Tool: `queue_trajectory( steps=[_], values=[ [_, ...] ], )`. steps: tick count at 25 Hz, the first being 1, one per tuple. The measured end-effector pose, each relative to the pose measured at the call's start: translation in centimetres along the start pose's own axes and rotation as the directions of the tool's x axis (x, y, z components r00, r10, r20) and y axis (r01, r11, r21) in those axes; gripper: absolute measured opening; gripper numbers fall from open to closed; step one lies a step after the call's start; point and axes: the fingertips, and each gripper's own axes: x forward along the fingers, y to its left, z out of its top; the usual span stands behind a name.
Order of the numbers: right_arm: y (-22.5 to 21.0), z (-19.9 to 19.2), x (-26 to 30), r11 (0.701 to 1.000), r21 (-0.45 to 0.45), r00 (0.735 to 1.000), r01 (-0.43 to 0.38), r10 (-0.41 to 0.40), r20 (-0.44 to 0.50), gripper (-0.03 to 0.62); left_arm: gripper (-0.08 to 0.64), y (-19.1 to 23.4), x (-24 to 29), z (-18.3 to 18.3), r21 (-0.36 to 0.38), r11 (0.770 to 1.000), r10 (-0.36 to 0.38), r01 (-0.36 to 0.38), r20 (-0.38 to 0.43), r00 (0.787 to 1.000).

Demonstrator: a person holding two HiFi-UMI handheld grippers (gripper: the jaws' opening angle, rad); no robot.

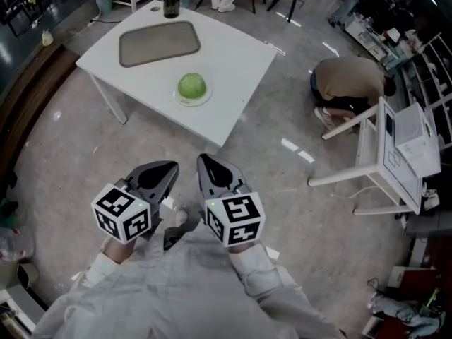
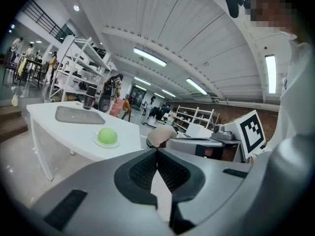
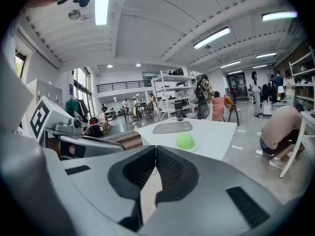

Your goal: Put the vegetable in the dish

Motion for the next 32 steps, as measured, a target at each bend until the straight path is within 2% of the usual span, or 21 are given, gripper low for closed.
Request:
queue_trajectory(
  steps=[6,16,32],
  values=[
    [-0.6,0.2,2.3,1.0,0.016,1.0,-0.016,0.016,-0.014,0.014,0.009,2.1,1.0,0.0,-0.033,0.999,0.017,-0.018,-0.015,1.0],
    [-3.2,1.9,7.7,0.999,0.023,0.999,-0.045,0.045,-0.022,0.015,0.009,6.2,4.6,1.9,-0.037,0.998,0.042,-0.043,-0.028,0.999],
    [-13.1,8.0,18.6,0.997,0.021,0.997,-0.07,0.071,-0.028,0.015,0.009,15.6,14.5,8.9,-0.056,0.99,0.128,-0.129,-0.017,0.992]
  ],
)
